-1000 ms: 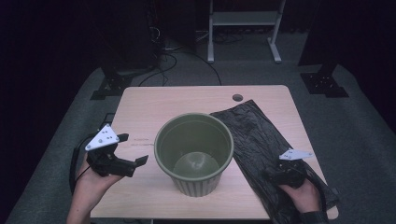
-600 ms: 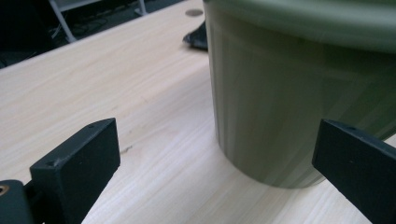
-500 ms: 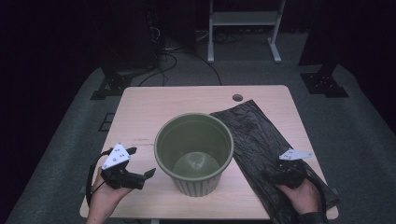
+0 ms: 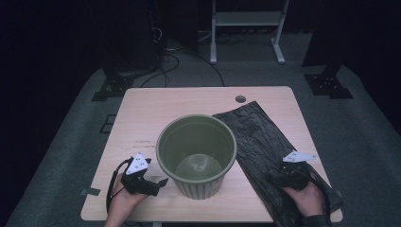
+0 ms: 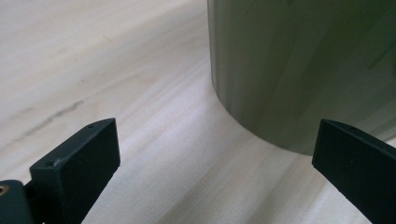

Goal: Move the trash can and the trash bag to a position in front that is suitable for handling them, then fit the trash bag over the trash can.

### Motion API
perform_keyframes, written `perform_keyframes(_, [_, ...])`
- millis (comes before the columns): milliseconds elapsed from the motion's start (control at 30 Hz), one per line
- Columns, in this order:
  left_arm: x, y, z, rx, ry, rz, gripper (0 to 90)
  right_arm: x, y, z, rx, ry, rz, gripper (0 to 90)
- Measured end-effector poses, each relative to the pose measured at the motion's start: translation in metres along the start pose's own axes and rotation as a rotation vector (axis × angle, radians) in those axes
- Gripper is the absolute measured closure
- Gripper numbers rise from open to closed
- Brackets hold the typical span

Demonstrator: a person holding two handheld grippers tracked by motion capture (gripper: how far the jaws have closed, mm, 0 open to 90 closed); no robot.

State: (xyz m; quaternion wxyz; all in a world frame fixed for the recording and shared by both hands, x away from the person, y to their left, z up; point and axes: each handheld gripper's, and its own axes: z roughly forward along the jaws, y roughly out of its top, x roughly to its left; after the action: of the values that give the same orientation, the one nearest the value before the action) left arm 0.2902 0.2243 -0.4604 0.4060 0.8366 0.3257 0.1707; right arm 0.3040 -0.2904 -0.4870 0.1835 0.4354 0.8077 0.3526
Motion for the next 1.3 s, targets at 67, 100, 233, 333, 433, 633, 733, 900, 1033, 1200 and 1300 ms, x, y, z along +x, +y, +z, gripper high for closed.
perform_keyframes(67, [0.001, -0.003, 0.005, 0.018, -0.002, -0.004, 0.0, 0.0, 0.0, 0.0, 0.0, 0.0, 0.0, 10.7])
perform_keyframes(100, [0.001, -0.004, 0.007, 0.03, -0.003, -0.008, 0.0, 0.0, 0.0, 0.0, 0.0, 0.0, 0.0, 10.7])
perform_keyframes(233, [0.001, -0.004, 0.012, 0.059, 0.006, 0.002, 0.0, 0.0, 0.0, 0.0, 0.0, 0.0, 0.0, 10.7])
perform_keyframes(333, [0.001, -0.008, 0.017, 0.073, -0.004, -0.004, 0.0, 0.0, 0.0, 0.0, 0.0, 0.0, 0.0, 10.7])
perform_keyframes(433, [0.0, -0.011, 0.023, 0.107, 0.005, 0.011, 0.0, 0.0, 0.0, 0.0, 0.0, 0.0, 0.0, 10.7])
perform_keyframes(633, [0.003, -0.011, 0.024, 0.119, -0.002, -0.009, 0.0, 0.0, 0.0, 0.0, 0.0, 0.0, 0.0, 10.7])
perform_keyframes(733, [0.003, -0.011, 0.024, 0.119, -0.005, -0.012, 0.0, 0.0, 0.0, 0.0, -0.003, 0.0, -0.001, 13.6])
perform_keyframes(900, [0.003, -0.011, 0.024, 0.119, -0.005, -0.012, 0.0, 0.001, -0.003, -0.005, -0.037, 0.014, -0.016, 36.0])
perform_keyframes(1033, [0.003, -0.011, 0.024, 0.119, -0.005, -0.012, 0.0, 0.003, -0.004, -0.007, -0.055, 0.033, -0.032, 69.2])
perform_keyframes(1200, [0.003, -0.011, 0.024, 0.119, -0.005, -0.012, 0.0, 0.002, -0.002, -0.006, -0.047, 0.063, -0.035, 90.0])
perform_keyframes(1300, [0.003, -0.011, 0.024, 0.119, -0.005, -0.012, 0.0, 0.003, 0.0, -0.004, -0.043, 0.108, -0.027, 90.0])
